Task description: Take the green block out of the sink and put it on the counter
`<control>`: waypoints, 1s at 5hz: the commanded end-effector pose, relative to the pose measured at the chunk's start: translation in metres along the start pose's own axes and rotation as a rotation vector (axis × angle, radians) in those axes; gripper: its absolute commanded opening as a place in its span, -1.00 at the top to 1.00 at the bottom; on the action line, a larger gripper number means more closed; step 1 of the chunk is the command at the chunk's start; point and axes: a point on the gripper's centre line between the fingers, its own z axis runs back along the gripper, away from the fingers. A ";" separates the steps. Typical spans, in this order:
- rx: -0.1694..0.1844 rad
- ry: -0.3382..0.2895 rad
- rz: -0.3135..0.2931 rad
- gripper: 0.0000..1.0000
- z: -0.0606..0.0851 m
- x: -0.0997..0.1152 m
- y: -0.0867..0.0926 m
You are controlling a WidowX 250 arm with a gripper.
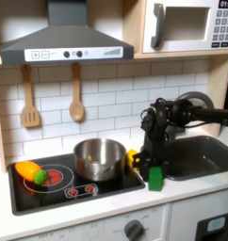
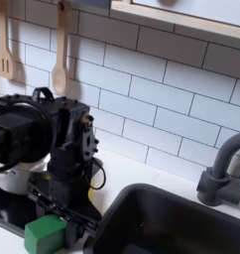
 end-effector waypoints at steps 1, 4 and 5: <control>0.000 -0.011 0.013 1.00 0.002 0.003 0.001; -0.022 -0.053 0.031 1.00 -0.009 0.043 0.002; -0.019 -0.069 0.039 1.00 -0.007 0.053 0.006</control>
